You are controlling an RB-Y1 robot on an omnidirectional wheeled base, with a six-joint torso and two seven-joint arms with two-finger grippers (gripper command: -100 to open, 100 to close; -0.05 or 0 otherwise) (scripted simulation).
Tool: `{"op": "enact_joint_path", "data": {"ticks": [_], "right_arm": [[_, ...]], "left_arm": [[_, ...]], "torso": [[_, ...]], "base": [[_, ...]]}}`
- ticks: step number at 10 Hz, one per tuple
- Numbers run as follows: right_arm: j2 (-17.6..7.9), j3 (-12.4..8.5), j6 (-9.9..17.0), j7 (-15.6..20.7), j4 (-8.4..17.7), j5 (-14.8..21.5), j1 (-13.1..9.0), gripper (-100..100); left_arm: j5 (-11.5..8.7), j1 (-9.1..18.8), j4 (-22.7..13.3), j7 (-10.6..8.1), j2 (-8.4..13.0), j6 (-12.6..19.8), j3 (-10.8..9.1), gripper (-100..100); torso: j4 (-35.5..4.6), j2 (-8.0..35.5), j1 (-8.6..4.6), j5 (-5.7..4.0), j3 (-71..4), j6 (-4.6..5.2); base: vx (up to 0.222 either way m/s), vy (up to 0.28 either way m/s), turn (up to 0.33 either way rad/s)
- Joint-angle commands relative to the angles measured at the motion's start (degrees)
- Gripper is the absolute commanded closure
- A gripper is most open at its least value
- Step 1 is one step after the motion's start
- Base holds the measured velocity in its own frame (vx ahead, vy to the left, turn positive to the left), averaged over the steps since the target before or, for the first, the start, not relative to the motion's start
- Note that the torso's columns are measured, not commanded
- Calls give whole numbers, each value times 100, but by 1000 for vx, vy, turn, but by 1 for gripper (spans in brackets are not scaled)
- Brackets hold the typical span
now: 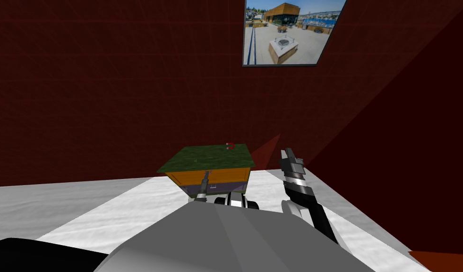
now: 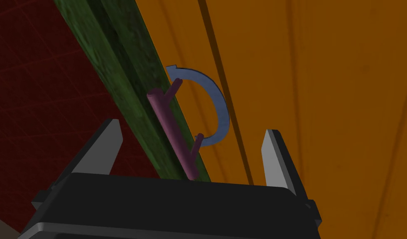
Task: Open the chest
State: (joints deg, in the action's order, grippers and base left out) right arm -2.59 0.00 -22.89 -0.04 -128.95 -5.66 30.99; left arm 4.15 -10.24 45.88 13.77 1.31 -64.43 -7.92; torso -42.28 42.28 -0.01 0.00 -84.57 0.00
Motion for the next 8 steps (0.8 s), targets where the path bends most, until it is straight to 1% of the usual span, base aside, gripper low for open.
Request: {"op": "enact_joint_path", "data": {"ticks": [1,2,3,4,5,6,7,8], "right_arm": [[0,0,0,0,0,0,0,0],[0,0,0,0,0,0,0,0],[0,0,0,0,0,0,-1,0],[0,0,0,0,0,0,0,0],[0,0,0,0,0,0,0,0],[0,0,0,0,0,0,0,0],[0,0,0,0,0,0,-1,0],[1,1,0,0,0,0,-2,0]], "left_arm": [[8,-40,-131,29,-35,-157,1,100],[12,-69,-158,37,-48,-212,4,100],[26,-156,-240,60,-87,-379,13,100],[34,-214,-294,75,-112,-489,18,100],[32,-168,-143,41,-89,-414,28,100],[35,-129,-32,1,-46,-233,36,100],[35,-114,2,-11,-30,-162,36,100],[35,-100,36,-24,-13,-90,37,100]], "torso": [[0,0,4,1,0,-1],[1,-1,9,3,-1,-1],[29,-30,31,24,-5,1],[34,-39,40,25,-16,-6],[38,-43,42,27,-17,-9],[27,-37,33,20,-15,-5],[21,6,7,16,8,-6],[18,22,10,18,21,-4]], "base": [[5,9,-18],[6,20,-10],[5,22,-28],[10,20,-22],[0,0,0],[-116,-55,40],[-178,-51,38],[-153,-33,20]]}}
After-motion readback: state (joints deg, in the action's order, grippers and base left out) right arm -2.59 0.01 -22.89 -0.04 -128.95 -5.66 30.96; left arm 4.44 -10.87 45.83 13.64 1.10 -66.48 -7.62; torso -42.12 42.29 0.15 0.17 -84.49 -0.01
